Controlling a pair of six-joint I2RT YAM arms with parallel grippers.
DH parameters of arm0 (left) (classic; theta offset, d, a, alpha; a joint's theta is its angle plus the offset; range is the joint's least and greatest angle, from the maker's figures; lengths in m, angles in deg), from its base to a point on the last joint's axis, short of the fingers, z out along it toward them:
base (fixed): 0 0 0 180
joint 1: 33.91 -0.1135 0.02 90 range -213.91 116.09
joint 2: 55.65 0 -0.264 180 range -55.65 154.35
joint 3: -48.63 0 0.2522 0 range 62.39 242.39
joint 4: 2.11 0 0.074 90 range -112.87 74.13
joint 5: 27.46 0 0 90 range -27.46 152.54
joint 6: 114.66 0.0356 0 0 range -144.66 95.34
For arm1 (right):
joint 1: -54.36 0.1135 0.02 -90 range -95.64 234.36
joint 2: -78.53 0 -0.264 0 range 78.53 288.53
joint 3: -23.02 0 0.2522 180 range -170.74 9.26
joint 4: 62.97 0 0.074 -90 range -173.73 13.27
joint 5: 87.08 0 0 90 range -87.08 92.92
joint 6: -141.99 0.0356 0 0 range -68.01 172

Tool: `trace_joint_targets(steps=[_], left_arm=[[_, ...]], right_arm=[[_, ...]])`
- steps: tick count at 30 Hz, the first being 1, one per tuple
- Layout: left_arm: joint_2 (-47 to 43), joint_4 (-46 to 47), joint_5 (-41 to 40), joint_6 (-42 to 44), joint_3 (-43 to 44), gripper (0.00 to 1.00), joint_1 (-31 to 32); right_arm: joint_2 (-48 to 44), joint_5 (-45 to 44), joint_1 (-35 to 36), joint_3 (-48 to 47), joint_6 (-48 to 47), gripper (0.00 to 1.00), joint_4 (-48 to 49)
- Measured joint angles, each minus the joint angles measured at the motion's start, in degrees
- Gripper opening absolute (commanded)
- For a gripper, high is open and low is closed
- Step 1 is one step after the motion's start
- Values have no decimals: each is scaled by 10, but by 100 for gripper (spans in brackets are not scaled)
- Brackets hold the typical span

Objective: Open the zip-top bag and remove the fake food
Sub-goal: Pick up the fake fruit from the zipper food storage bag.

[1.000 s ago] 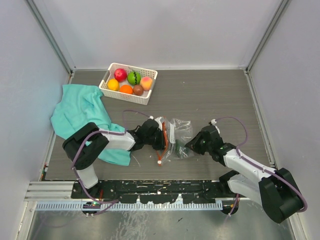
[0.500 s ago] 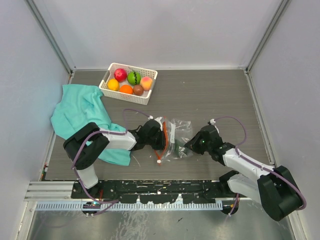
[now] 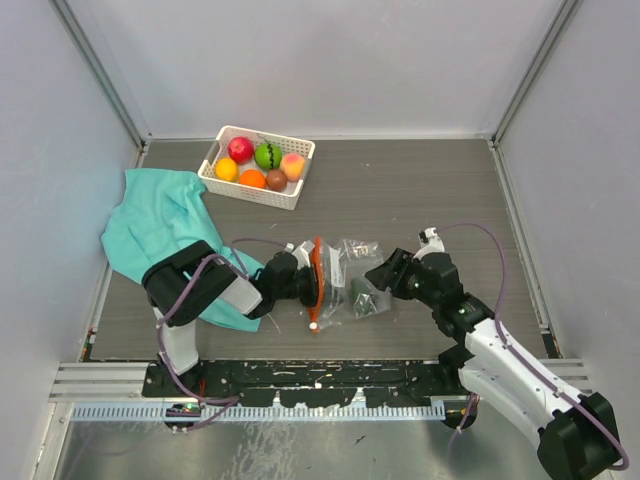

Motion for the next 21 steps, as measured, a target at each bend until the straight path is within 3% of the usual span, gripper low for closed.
trace_joint_targets(steps=[12, 17, 19, 21], left_arm=[[59, 168, 33, -80, -25, 23, -13], [61, 186, 31, -96, -25, 28, -14], [61, 188, 30, -104, -25, 30, -14], [61, 189, 26, -109, -26, 32, -14]], right_arm=[[29, 44, 0, -49, -92, 73, -126], [25, 42, 0, -49, -96, 63, -167], [25, 41, 0, -49, -96, 48, -176], [23, 38, 0, -48, -97, 39, -184]])
